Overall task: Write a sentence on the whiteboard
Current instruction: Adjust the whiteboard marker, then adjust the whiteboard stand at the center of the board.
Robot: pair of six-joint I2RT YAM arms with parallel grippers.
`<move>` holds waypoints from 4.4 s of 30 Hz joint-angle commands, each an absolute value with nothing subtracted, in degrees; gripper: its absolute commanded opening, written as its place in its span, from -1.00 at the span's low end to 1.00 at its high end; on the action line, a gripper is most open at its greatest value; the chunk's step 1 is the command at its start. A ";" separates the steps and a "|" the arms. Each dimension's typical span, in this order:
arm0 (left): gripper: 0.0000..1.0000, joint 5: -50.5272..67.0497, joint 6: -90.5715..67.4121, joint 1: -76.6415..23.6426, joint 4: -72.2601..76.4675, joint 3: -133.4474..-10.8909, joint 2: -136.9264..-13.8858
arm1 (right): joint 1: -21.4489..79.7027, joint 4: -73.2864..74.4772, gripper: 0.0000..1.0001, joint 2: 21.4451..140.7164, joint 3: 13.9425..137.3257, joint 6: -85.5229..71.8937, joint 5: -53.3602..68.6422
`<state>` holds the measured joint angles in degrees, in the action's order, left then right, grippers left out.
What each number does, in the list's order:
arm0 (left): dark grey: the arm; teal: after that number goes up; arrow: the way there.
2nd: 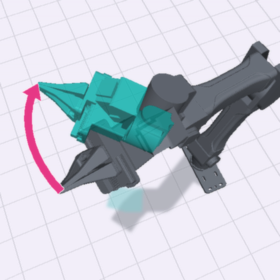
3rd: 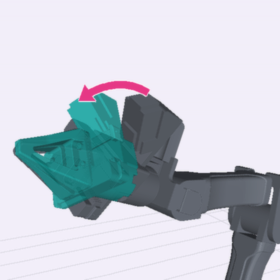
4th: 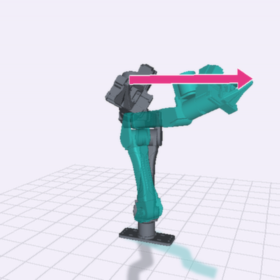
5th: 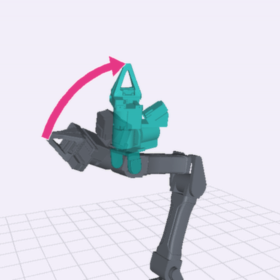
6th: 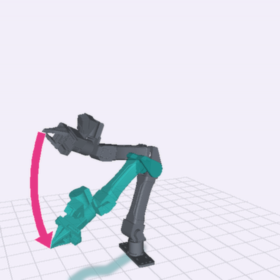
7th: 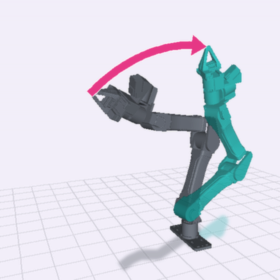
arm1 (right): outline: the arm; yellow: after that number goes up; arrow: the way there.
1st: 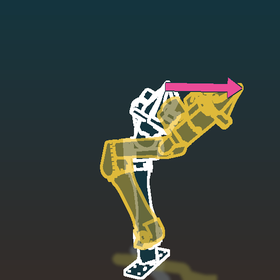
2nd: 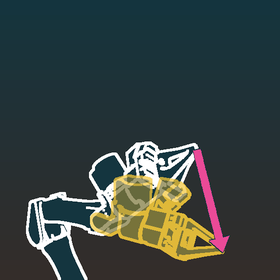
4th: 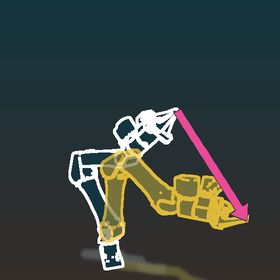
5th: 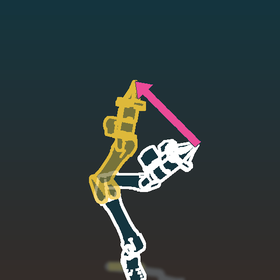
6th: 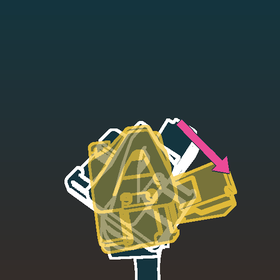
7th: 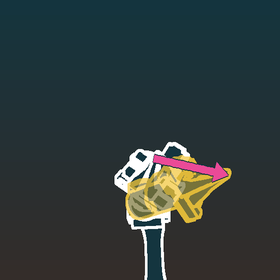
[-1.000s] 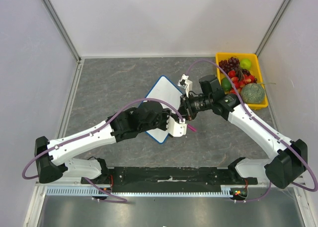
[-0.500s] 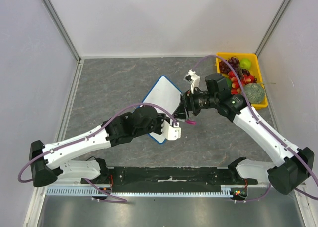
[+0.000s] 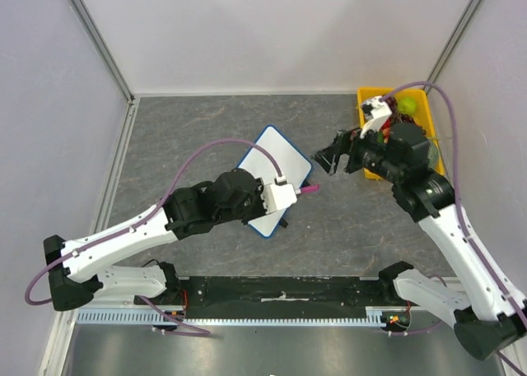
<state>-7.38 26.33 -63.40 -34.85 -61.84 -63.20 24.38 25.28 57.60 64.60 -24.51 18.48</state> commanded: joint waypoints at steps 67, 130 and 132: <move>-0.96 44.82 -5.62 -41.92 -38.15 -77.78 -64.07 | 32.17 -11.25 -0.39 60.82 58.89 -40.17 56.07; -0.61 -1.74 -25.48 -62.40 -3.52 -56.61 -97.46 | 20.48 21.88 -1.00 54.05 56.16 -23.29 10.28; -0.74 -4.91 -25.84 -62.40 -3.25 -55.81 -98.61 | 20.39 22.06 -1.00 54.14 56.16 -22.77 10.55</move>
<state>4.14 -23.40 -62.41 -7.38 -55.96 -96.86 20.75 21.98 55.09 56.34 -24.38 11.64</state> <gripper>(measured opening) 0.185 0.198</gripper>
